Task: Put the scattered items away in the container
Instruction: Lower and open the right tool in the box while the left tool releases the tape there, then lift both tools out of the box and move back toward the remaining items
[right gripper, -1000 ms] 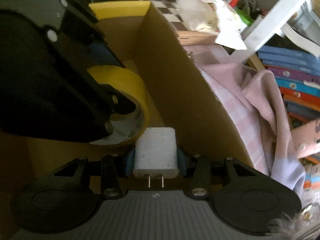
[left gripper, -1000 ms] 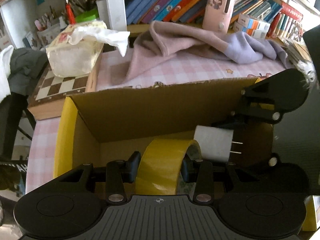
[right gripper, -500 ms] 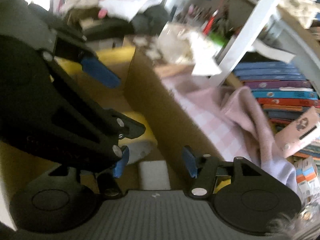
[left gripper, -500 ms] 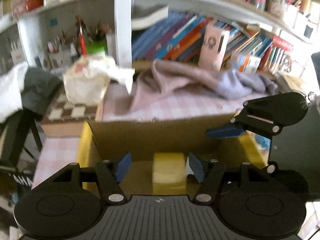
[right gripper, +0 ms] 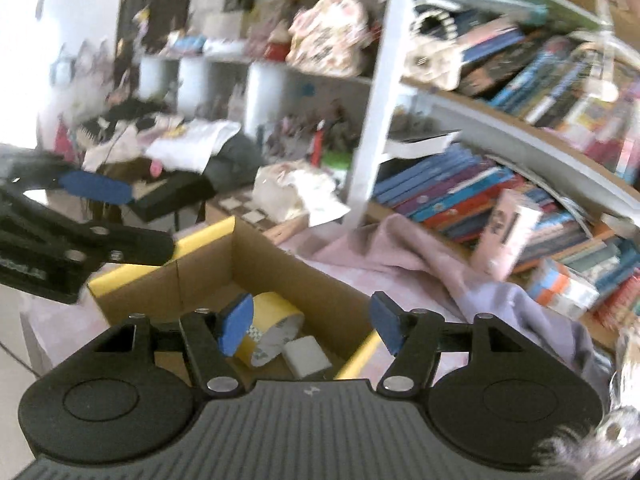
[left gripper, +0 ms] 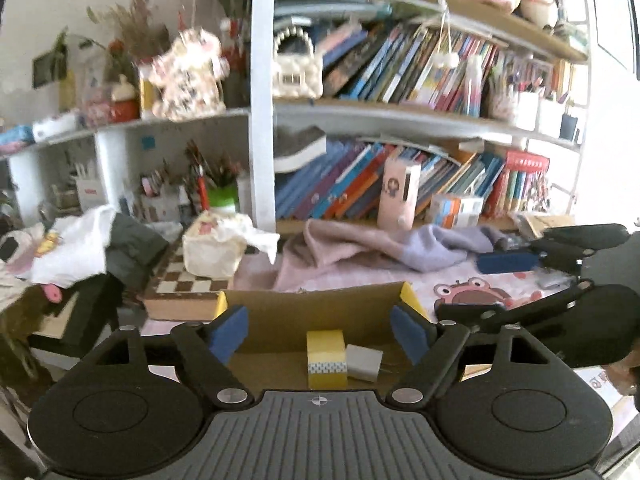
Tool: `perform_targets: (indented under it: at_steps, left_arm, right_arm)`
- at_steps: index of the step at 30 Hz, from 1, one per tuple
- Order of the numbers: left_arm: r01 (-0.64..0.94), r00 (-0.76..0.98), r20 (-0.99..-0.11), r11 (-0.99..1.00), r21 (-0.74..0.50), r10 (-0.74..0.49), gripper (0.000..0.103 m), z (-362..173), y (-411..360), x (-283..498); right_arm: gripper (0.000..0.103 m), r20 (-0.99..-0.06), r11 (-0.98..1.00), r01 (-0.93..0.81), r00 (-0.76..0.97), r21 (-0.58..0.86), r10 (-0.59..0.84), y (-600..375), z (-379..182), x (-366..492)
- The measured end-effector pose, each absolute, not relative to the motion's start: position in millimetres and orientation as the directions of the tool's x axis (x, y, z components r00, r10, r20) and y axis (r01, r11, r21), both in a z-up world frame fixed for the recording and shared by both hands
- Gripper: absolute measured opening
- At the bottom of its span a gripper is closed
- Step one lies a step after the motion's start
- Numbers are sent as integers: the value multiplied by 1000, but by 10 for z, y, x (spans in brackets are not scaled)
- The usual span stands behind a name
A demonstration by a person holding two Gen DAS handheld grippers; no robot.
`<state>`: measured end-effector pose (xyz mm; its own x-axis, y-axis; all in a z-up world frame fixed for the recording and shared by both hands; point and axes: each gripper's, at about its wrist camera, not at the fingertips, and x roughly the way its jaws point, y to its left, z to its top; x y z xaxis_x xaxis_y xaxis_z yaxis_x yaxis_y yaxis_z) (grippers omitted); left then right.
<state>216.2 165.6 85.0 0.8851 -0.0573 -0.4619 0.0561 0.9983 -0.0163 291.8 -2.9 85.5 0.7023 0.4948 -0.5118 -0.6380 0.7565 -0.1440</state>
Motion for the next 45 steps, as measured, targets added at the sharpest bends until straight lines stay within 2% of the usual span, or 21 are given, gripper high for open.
perform_targets:
  at_steps: [6,15,18,22,30,36,45]
  left_arm:
    - [15,914,-406,999,-32,-27,87,919,1560,1662]
    - [-55,924,-382,996,-74,22,88,773,1378,1018]
    - [-79,928,-371,994,-81,43,89,719,1309,856]
    - [-102,929,-365,992,-80,66,93,654,1235,670]
    - [-96,923,-378,993,-62,66,93,466,1069,431]
    - [-51,912,-410,997,-55,24,94,297,908,406]
    - [66,884,-461,997,-31,-73,94,153,650,494]
  right_arm:
    - [73,-427,824,-552,781,-128,456,-428,955,2382]
    - [79,-274,935,-344,911,-89,309,-962,867,1632]
    - [82,-257,947,-317,921,-61,291,-1095,784,1458]
    - [84,-268,955,-296,922,-26,278,-1206,679,1267]
    - [88,-316,967,-252,920,-27,231,-1325,452,886]
    - [89,-370,964,-252,906,-80,206,-1304,286,690]
    - [90,-454,978,-199,878,-61,150,-1469,207,630]
